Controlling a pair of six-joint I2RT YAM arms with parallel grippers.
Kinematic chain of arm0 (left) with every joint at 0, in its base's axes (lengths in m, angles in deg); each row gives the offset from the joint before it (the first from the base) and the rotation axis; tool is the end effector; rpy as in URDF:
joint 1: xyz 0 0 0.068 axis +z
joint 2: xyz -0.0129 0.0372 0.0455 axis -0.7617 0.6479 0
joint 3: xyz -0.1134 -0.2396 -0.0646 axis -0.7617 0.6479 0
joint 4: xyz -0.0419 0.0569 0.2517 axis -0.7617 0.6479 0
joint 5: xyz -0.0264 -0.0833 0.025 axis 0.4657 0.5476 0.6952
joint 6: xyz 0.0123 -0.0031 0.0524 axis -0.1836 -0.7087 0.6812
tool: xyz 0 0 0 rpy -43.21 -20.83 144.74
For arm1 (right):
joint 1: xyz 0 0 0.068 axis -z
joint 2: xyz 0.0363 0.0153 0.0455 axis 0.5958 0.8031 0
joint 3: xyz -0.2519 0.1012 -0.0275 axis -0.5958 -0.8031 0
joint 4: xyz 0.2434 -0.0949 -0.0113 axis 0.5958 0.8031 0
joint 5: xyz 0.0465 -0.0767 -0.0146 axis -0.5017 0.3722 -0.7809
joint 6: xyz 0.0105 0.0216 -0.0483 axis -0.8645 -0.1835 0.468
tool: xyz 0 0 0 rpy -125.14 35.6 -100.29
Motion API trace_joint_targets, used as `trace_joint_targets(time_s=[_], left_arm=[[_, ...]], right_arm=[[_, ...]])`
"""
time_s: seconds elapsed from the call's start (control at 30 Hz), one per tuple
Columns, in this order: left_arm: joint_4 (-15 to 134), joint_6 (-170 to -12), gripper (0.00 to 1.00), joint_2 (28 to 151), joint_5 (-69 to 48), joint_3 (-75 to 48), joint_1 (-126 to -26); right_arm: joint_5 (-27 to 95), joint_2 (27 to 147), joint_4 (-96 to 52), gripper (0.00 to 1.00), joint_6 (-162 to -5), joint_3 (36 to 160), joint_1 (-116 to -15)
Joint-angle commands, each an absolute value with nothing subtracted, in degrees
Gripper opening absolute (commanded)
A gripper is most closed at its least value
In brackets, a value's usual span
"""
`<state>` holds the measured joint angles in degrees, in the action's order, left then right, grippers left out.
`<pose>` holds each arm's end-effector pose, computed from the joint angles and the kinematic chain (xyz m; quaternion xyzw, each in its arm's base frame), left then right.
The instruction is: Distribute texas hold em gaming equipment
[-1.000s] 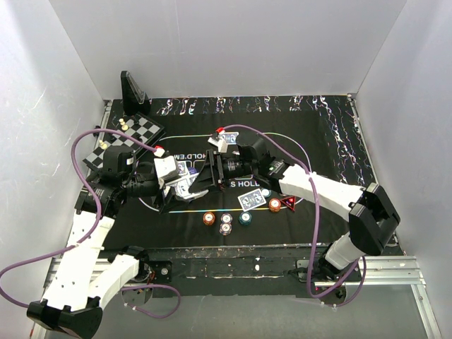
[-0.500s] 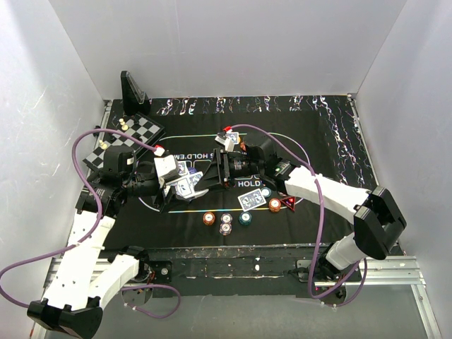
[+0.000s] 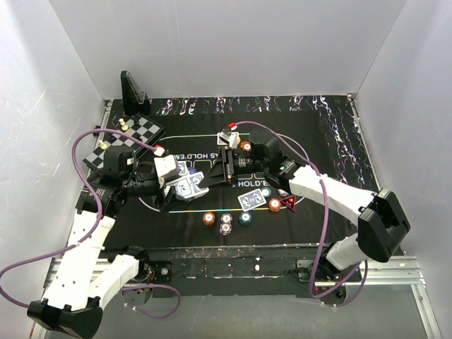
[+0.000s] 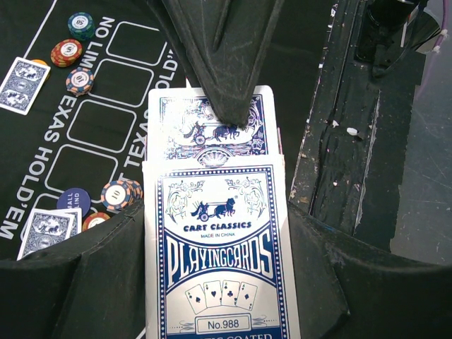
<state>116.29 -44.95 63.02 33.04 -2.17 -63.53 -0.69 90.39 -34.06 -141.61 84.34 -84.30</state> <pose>0.1332 -0.0618 0.3552 0.4953 0.6831 -0.3302 0.4231 0.2126 0.2695 0.3199 -0.1200 0.7443 0.6493 0.1000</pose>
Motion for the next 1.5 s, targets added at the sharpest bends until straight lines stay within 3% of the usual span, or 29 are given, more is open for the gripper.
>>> trace_joint_targets(time_s=[0.0,0.4,0.57,0.63,0.73,1.0,1.47], left_arm=[[114.65,-45.37,0.12,61.35,35.61,-2.68,-63.42],[114.65,-45.55,0.12,61.53,35.61,-3.12,-63.42],[114.74,-45.37,0.12,61.79,35.52,-3.12,-63.42],[114.65,-45.37,0.12,62.05,35.61,-3.12,-63.50],[114.57,-45.37,0.12,62.23,35.70,-3.12,-63.42],[114.13,-45.72,0.12,62.85,35.87,-3.03,-63.50],[112.99,-47.74,0.12,63.11,36.93,-3.73,-63.50]], right_arm=[[0.18,87.99,-32.09,0.29,-139.66,83.40,-82.63],[0.35,86.32,-29.19,0.21,-138.07,82.87,-80.69],[0.80,86.23,-28.04,0.71,-137.37,84.36,-80.87],[0.97,86.41,-28.22,0.79,-137.28,85.51,-81.39],[1.15,86.93,-28.13,0.82,-137.37,86.92,-82.19],[0.35,90.53,-34.55,0.80,-140.80,86.39,-84.91],[2.73,89.31,-34.02,0.43,-141.06,84.37,-84.39]])
